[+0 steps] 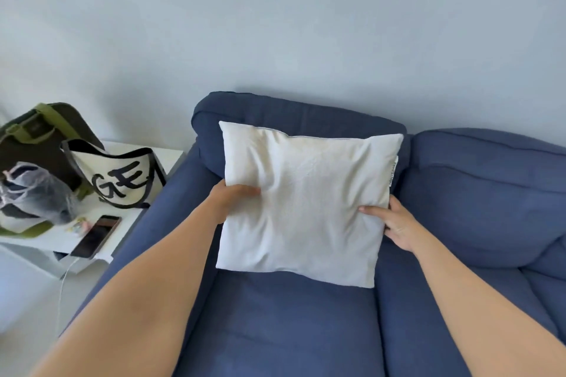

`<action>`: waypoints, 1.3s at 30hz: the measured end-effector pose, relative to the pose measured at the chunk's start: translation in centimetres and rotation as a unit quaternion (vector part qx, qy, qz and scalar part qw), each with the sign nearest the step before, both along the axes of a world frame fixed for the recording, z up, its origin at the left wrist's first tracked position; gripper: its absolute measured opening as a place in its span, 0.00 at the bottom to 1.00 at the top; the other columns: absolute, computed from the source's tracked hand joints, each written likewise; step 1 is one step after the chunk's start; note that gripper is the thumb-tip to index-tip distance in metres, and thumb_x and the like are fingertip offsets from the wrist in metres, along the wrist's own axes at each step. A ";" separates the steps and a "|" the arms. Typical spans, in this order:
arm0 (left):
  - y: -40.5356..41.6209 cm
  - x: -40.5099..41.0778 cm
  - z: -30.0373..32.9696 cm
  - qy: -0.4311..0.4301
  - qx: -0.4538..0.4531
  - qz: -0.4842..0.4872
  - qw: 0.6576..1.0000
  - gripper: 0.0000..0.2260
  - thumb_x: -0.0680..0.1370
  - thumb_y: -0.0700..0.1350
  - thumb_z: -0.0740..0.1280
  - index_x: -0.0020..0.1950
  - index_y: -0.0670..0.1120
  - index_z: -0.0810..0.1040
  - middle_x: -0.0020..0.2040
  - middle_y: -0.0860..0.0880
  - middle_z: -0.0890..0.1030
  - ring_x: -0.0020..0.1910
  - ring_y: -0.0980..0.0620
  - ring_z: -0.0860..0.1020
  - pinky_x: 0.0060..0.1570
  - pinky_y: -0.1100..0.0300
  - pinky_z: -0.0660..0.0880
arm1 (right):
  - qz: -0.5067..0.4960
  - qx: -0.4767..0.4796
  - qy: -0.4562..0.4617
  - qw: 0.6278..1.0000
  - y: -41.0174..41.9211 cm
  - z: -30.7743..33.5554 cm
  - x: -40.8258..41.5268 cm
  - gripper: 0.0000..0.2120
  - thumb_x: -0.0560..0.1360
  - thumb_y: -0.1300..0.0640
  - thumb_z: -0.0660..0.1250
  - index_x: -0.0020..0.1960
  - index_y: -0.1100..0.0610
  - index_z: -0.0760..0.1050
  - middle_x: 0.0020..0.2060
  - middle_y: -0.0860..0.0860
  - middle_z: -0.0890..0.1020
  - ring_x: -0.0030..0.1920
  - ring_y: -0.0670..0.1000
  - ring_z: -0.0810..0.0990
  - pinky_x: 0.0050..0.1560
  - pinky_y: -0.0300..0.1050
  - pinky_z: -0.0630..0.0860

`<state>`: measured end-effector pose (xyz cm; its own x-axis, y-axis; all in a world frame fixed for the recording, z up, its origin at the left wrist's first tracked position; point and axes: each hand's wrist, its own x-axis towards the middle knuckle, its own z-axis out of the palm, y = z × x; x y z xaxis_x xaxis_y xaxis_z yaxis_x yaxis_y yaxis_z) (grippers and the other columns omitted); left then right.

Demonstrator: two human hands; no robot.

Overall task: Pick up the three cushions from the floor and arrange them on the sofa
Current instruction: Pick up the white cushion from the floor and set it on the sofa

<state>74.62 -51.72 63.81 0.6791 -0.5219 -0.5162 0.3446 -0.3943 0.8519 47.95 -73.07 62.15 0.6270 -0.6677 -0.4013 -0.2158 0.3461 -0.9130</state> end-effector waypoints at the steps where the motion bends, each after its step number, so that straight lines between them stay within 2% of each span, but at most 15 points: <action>1: -0.7 0.4 -0.6 0.001 0.016 0.009 1.000 0.35 0.66 0.47 0.79 0.70 0.48 0.72 0.63 0.48 0.78 0.57 0.44 0.76 0.52 0.50 0.74 | 0.003 0.010 0.008 1.000 -1.1 -0.7 0.8 0.36 0.61 0.59 0.81 0.64 0.52 0.68 0.55 0.46 0.80 0.51 0.46 0.79 0.44 0.42 0.74; 3: -1.7 1.0 -2.0 0.005 0.047 0.023 0.999 0.34 0.66 0.48 0.79 0.70 0.49 0.72 0.64 0.48 0.78 0.59 0.44 0.76 0.51 0.52 0.73 | 0.003 0.021 0.030 0.999 -2.9 -2.6 2.1 0.28 0.68 0.65 0.75 0.64 0.53 0.68 0.53 0.46 0.80 0.49 0.45 0.78 0.43 0.42 0.74; 6: -3.2 2.4 -4.4 0.018 0.075 0.025 0.997 0.34 0.63 0.48 0.79 0.67 0.48 0.74 0.63 0.45 0.79 0.63 0.42 0.77 0.58 0.50 0.75 | 0.007 0.032 0.062 0.998 -4.8 -5.4 3.7 0.29 0.69 0.66 0.75 0.66 0.54 0.68 0.56 0.48 0.79 0.51 0.46 0.78 0.52 0.45 0.76; 8: -4.5 3.4 -6.1 0.020 0.086 0.015 0.996 0.33 0.59 0.48 0.78 0.63 0.49 0.76 0.60 0.46 0.81 0.60 0.42 0.79 0.62 0.47 0.75 | 0.002 0.041 0.074 0.996 -5.9 -7.3 4.7 0.30 0.69 0.65 0.75 0.67 0.54 0.68 0.58 0.48 0.79 0.53 0.46 0.78 0.57 0.46 0.75; 12: -7.7 5.9 -9.8 0.030 0.102 0.003 0.994 0.19 0.60 0.46 0.76 0.49 0.52 0.76 0.55 0.48 0.82 0.56 0.44 0.79 0.62 0.46 0.76 | -0.042 0.062 0.082 0.994 -7.5 -11.3 6.7 0.29 0.69 0.67 0.74 0.66 0.54 0.68 0.54 0.47 0.80 0.51 0.46 0.79 0.54 0.43 0.75; 15: -9.5 7.6 -12.6 0.037 0.105 -0.007 0.994 0.25 0.62 0.45 0.76 0.58 0.50 0.76 0.57 0.47 0.81 0.57 0.44 0.79 0.61 0.46 0.76 | -0.075 0.074 0.086 0.991 -8.4 -13.9 7.8 0.30 0.68 0.66 0.75 0.66 0.55 0.70 0.59 0.51 0.81 0.55 0.50 0.80 0.60 0.47 0.75; 18: -10.8 8.9 -15.7 0.042 0.113 -0.005 0.993 0.20 0.70 0.39 0.73 0.60 0.48 0.75 0.56 0.47 0.80 0.57 0.44 0.78 0.59 0.49 0.76 | -0.101 0.073 0.099 0.987 -9.0 -16.1 8.8 0.29 0.67 0.65 0.76 0.66 0.54 0.71 0.62 0.51 0.81 0.61 0.53 0.79 0.67 0.52 0.73; 23: -11.9 11.4 -17.3 0.058 0.109 -0.024 0.992 0.30 0.67 0.34 0.72 0.68 0.45 0.72 0.60 0.45 0.80 0.59 0.43 0.78 0.51 0.52 0.77 | -0.108 0.052 0.124 0.985 -10.1 -17.3 10.3 0.36 0.65 0.62 0.77 0.70 0.54 0.68 0.64 0.51 0.78 0.64 0.54 0.77 0.69 0.54 0.71; 26: -12.2 12.8 -15.4 0.058 0.050 -0.006 0.997 0.34 0.68 0.35 0.74 0.71 0.47 0.64 0.61 0.48 0.78 0.58 0.46 0.77 0.49 0.54 0.76 | -0.165 0.010 0.065 0.984 -11.2 -15.5 11.1 0.39 0.64 0.57 0.75 0.73 0.51 0.66 0.65 0.48 0.78 0.63 0.51 0.77 0.67 0.51 0.72; 28: -12.7 13.9 -13.8 0.040 -0.003 0.013 0.999 0.28 0.72 0.40 0.74 0.69 0.48 0.67 0.59 0.51 0.79 0.55 0.51 0.78 0.45 0.58 0.75 | -0.217 -0.022 0.028 0.976 -12.0 -14.2 11.9 0.28 0.66 0.51 0.73 0.65 0.51 0.74 0.60 0.48 0.81 0.61 0.49 0.79 0.65 0.47 0.73; 30: -13.3 14.5 -12.1 0.029 -0.012 0.043 0.999 0.17 0.75 0.48 0.72 0.62 0.48 0.75 0.54 0.51 0.82 0.50 0.53 0.80 0.42 0.60 0.75 | -0.248 -0.065 0.057 0.965 -12.2 -13.0 12.6 0.16 0.73 0.46 0.68 0.51 0.58 0.79 0.48 0.47 0.82 0.52 0.47 0.79 0.57 0.44 0.74; 32: -13.6 14.7 -11.0 -0.004 0.011 0.093 0.996 0.05 0.76 0.48 0.71 0.47 0.47 0.79 0.44 0.51 0.81 0.45 0.52 0.80 0.41 0.61 0.75 | -0.270 -0.105 0.084 0.953 -12.4 -12.7 12.9 0.22 0.77 0.45 0.63 0.41 0.66 0.74 0.37 0.51 0.74 0.41 0.50 0.72 0.45 0.45 0.70; 34: -13.7 15.2 -10.8 -0.045 0.035 0.131 0.990 0.08 0.75 0.44 0.72 0.38 0.48 0.77 0.38 0.50 0.79 0.45 0.48 0.78 0.43 0.59 0.76 | -0.277 -0.144 0.110 0.944 -12.6 -12.3 13.0 0.23 0.78 0.46 0.61 0.30 0.59 0.63 0.29 0.50 0.66 0.32 0.48 0.64 0.37 0.44 0.63; 36: -13.7 15.6 -10.6 -0.065 0.044 0.154 0.985 0.07 0.74 0.43 0.72 0.37 0.46 0.78 0.36 0.50 0.78 0.43 0.48 0.78 0.41 0.59 0.76 | -0.273 -0.179 0.153 0.933 -12.8 -11.8 13.1 0.25 0.79 0.48 0.61 0.28 0.54 0.55 0.26 0.48 0.61 0.29 0.48 0.59 0.35 0.44 0.59; 39: -14.0 15.5 -10.4 -0.066 0.059 0.181 0.979 0.05 0.74 0.43 0.73 0.47 0.45 0.79 0.42 0.48 0.79 0.43 0.49 0.77 0.46 0.59 0.73 | -0.281 -0.190 0.206 0.918 -12.5 -11.9 13.3 0.25 0.80 0.49 0.60 0.28 0.55 0.55 0.25 0.49 0.62 0.31 0.50 0.63 0.38 0.45 0.63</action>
<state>90.11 -65.67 53.39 0.8741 -0.1758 -0.4528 0.3694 -0.3646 0.8548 61.30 -85.59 50.26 -0.0125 -0.9800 -0.1985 -0.4552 0.1824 -0.8715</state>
